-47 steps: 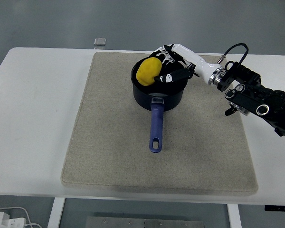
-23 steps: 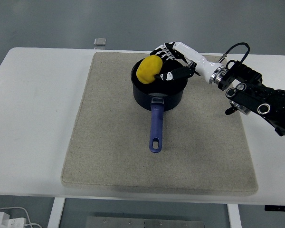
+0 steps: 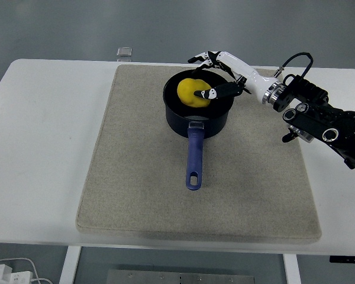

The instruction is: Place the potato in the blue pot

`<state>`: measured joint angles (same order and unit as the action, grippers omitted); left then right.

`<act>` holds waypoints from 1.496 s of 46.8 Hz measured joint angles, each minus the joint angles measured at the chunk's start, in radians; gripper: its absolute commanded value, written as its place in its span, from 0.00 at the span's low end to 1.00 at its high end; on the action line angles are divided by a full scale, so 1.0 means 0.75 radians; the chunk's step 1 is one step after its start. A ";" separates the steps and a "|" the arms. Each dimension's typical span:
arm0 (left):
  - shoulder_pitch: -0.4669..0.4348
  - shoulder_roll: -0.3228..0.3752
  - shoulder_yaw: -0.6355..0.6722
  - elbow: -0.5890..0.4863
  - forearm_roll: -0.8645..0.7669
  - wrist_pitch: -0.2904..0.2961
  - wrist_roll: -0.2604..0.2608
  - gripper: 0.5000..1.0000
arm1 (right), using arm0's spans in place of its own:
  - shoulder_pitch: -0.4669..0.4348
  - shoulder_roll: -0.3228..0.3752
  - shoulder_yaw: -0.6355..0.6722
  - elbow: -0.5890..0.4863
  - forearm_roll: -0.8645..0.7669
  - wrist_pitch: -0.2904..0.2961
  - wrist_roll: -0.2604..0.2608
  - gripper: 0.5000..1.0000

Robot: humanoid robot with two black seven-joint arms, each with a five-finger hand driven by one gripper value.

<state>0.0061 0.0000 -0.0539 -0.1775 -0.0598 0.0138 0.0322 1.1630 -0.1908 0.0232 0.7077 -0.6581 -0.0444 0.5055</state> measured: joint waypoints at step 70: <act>0.000 0.000 -0.001 0.004 0.000 0.001 0.000 0.98 | -0.014 0.034 0.528 -0.391 1.111 -0.008 -0.391 0.85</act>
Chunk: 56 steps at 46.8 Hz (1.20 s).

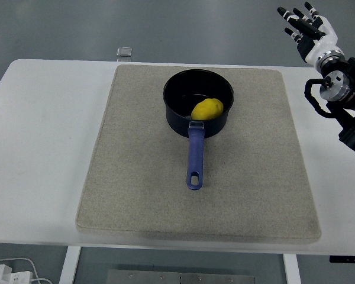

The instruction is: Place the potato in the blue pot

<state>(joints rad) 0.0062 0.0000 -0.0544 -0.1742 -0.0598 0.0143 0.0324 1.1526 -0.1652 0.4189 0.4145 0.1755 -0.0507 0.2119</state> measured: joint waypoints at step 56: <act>-0.004 0.000 0.007 0.008 0.000 0.011 0.000 0.99 | -0.095 0.001 0.037 -0.096 0.003 0.103 0.012 0.85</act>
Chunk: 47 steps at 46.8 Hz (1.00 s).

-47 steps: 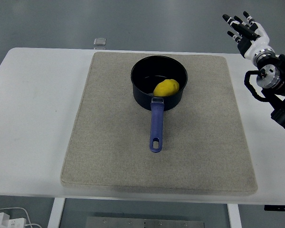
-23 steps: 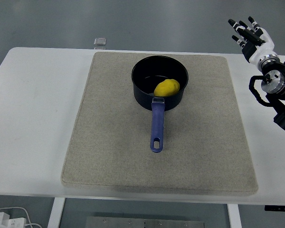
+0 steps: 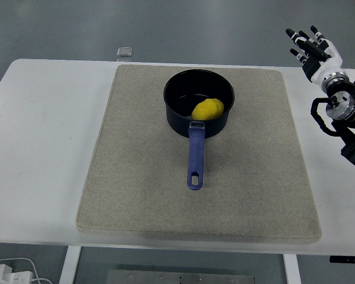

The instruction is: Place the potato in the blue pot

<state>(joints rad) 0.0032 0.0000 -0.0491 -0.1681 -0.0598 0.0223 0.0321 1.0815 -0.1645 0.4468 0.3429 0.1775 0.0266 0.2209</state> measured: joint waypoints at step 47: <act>-0.004 0.000 -0.002 -0.001 0.002 0.003 0.000 0.99 | 0.001 0.036 0.089 0.001 -0.001 -0.010 0.053 0.85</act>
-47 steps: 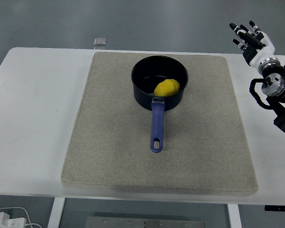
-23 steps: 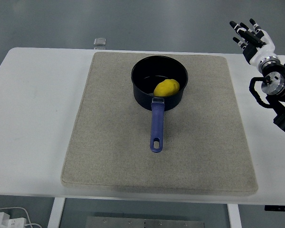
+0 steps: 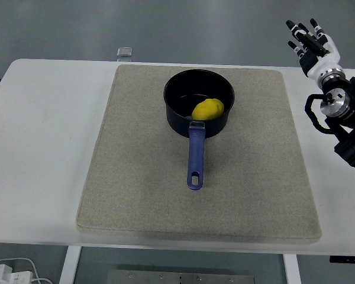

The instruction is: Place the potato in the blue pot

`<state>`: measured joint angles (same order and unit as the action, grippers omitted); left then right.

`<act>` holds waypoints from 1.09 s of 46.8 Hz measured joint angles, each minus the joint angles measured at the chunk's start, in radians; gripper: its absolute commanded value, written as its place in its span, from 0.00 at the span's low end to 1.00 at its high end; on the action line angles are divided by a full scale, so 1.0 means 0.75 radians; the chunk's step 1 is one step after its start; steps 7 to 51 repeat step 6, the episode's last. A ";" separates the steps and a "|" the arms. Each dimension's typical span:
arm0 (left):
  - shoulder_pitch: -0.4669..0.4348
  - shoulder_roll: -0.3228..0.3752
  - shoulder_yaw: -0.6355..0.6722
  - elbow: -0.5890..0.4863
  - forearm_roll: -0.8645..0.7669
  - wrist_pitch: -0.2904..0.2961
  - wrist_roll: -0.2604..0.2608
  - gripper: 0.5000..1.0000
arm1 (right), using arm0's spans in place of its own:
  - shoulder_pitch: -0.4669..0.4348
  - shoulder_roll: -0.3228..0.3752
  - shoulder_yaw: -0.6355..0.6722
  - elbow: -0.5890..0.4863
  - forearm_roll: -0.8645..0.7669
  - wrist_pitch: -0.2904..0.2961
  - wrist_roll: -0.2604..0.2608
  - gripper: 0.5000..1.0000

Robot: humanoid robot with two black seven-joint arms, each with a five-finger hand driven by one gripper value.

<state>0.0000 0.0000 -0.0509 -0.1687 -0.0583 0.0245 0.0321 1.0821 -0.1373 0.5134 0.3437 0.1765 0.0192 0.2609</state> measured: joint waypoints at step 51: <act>0.000 0.000 0.000 0.000 0.000 0.000 0.000 0.99 | -0.002 0.002 -0.003 0.000 0.000 0.000 0.001 0.85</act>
